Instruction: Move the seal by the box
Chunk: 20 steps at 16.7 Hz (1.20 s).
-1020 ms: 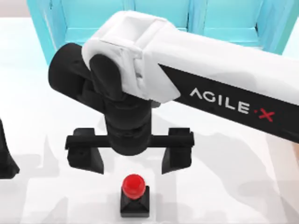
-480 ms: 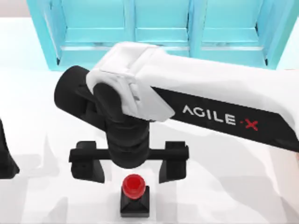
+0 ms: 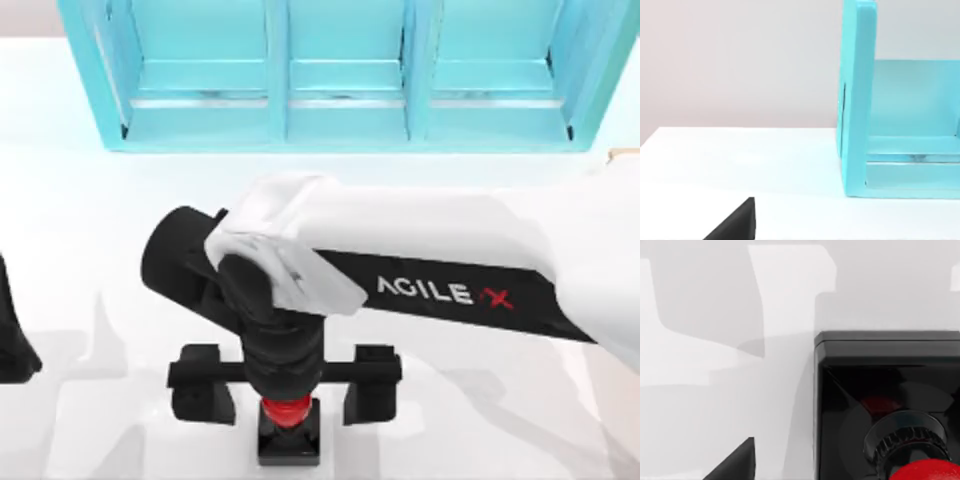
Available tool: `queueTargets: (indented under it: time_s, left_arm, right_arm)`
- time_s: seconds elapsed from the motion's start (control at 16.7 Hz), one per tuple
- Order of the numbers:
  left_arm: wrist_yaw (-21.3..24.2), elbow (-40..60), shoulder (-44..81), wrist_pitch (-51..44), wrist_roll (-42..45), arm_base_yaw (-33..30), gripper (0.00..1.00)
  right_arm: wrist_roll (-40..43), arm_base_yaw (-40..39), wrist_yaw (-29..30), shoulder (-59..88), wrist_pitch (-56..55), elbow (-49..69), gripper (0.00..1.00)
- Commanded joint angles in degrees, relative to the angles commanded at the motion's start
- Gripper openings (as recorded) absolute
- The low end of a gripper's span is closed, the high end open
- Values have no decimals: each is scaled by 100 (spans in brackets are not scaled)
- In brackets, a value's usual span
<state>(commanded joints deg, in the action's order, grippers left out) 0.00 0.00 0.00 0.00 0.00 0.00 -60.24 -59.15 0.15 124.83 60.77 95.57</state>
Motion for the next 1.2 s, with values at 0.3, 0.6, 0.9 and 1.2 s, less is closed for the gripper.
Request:
queueTargets:
  time_s: [0.3,0.6,0.9,1.2]
  left_arm:
    - [0,0,0,0,0,0,100]
    - [0,0,0,0,0,0,100]
    - [0,0,0,0,0,0,100]
    - [0,0,0,0,0,0,100]
  right_arm:
    - [0,0,0,0,0,0,77]
    - [0,0,0,0,0,0,40]
    - [0,0,0,0,0,0,2]
    - [0,0,0,0,0,0,0]
